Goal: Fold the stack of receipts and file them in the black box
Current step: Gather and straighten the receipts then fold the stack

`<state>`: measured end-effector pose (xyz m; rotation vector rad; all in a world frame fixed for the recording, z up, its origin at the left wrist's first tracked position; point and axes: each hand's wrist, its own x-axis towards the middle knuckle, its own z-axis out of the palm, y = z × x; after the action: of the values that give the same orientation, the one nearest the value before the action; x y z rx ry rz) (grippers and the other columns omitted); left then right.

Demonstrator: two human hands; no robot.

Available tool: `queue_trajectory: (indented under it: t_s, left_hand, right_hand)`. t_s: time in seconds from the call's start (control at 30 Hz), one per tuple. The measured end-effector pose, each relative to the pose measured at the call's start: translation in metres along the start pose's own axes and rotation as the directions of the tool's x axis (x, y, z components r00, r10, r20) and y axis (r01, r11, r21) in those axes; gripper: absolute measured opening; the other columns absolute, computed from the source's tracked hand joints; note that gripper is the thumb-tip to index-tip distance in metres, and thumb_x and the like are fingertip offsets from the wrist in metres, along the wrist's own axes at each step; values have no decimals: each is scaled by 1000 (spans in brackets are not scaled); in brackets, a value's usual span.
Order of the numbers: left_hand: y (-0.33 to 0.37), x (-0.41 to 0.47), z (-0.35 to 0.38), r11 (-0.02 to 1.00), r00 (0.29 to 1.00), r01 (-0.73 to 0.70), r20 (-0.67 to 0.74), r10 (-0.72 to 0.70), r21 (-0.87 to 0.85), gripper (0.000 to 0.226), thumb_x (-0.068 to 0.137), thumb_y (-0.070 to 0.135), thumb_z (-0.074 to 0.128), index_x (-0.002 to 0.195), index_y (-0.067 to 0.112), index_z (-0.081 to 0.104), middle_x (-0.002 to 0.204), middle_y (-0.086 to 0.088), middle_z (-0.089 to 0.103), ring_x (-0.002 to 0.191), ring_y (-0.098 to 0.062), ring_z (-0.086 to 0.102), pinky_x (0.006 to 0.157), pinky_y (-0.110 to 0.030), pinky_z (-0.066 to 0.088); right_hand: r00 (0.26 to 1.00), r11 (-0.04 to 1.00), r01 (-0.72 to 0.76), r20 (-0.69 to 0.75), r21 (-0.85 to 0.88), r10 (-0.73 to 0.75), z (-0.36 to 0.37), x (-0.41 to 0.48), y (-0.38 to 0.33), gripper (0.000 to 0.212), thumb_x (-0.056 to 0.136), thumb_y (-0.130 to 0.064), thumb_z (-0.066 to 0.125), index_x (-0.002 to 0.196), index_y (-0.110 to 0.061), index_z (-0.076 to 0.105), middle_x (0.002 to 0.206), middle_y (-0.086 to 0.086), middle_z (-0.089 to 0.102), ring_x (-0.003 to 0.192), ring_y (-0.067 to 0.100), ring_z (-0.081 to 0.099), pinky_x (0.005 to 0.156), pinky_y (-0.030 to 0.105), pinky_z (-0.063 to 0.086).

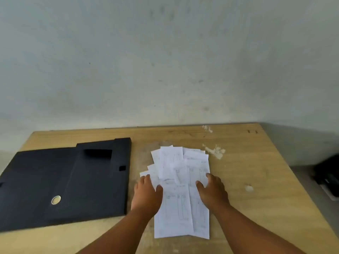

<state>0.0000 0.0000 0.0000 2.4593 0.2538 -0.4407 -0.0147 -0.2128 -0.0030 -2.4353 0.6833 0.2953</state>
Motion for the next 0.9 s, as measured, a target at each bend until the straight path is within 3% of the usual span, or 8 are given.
queue_trajectory:
  t_s: [0.13, 0.3, 0.4, 0.47, 0.57, 0.67, 0.83, 0.9]
  left_hand:
    - [-5, 0, 11, 966, 973, 230, 47, -226, -117, 74, 97, 40, 52, 160, 14, 25, 166, -6, 29, 152, -33, 20, 115, -52, 34]
    - [-2, 2, 31, 964, 982, 180, 90, -166, -196, 78, 96, 38, 54, 163, 17, 21, 171, -1, 21, 158, -32, 5, 122, -56, 22]
    - [6, 1, 35, 948, 988, 140, 98, -117, -285, 65, 93, 35, 57, 153, 22, 37, 155, 1, 44, 150, -32, 25, 118, -57, 34]
    - [8, 1, 34, 935, 993, 103, 84, -79, -339, 55, 91, 32, 59, 144, 24, 47, 144, 2, 52, 141, -30, 39, 112, -56, 41]
    - [7, 1, 31, 938, 994, 100, -11, -110, -331, 59, 92, 27, 63, 147, 19, 45, 148, -1, 50, 142, -30, 38, 115, -54, 39]
    - [3, 4, 30, 938, 982, 164, -38, -184, -307, 62, 92, 29, 62, 149, 15, 43, 152, -4, 47, 142, -32, 36, 114, -54, 39]
    - [9, 5, 30, 863, 988, 151, 48, -146, -483, 34, 93, 24, 64, 124, 29, 49, 138, 0, 58, 119, -25, 59, 96, -46, 58]
    - [9, 6, 28, 846, 989, 143, 50, -137, -514, 37, 96, 23, 65, 130, 26, 51, 139, 0, 60, 118, -26, 63, 94, -48, 61]
  right_hand:
    - [989, 989, -145, -39, 31, 146, 15, -7, 6, 67, 91, -45, 59, 148, -15, 39, 146, 8, 46, 134, 30, 45, 105, 46, 44]
    - [983, 965, -163, -46, 208, 176, 26, -5, -2, 69, 85, -39, 70, 144, -14, 45, 142, 8, 54, 132, 33, 49, 104, 51, 47]
    - [990, 926, -139, 40, 351, 133, 35, -3, -11, 71, 88, -31, 72, 149, -15, 41, 144, 8, 53, 131, 29, 52, 104, 43, 49]
    - [989, 885, -147, 51, 442, 139, 39, -3, -15, 63, 89, -24, 72, 145, -15, 45, 140, 8, 56, 126, 28, 56, 95, 34, 51]
    - [973, 894, -184, -52, 409, 224, 37, -4, -18, 54, 85, -22, 72, 136, -14, 55, 136, 10, 58, 124, 32, 56, 96, 45, 55]
    - [948, 899, -283, -43, 334, 314, 36, -5, -23, 59, 81, -21, 71, 135, -11, 54, 134, 12, 55, 123, 35, 53, 95, 51, 54]
    - [965, 847, -259, 85, 464, 248, 48, -4, -40, 54, 81, -15, 67, 133, -11, 52, 126, 11, 63, 108, 31, 65, 86, 45, 60]
    - [965, 823, -258, 99, 506, 242, 52, -3, -41, 48, 84, -13, 65, 131, -11, 54, 122, 8, 68, 101, 27, 68, 76, 36, 60]
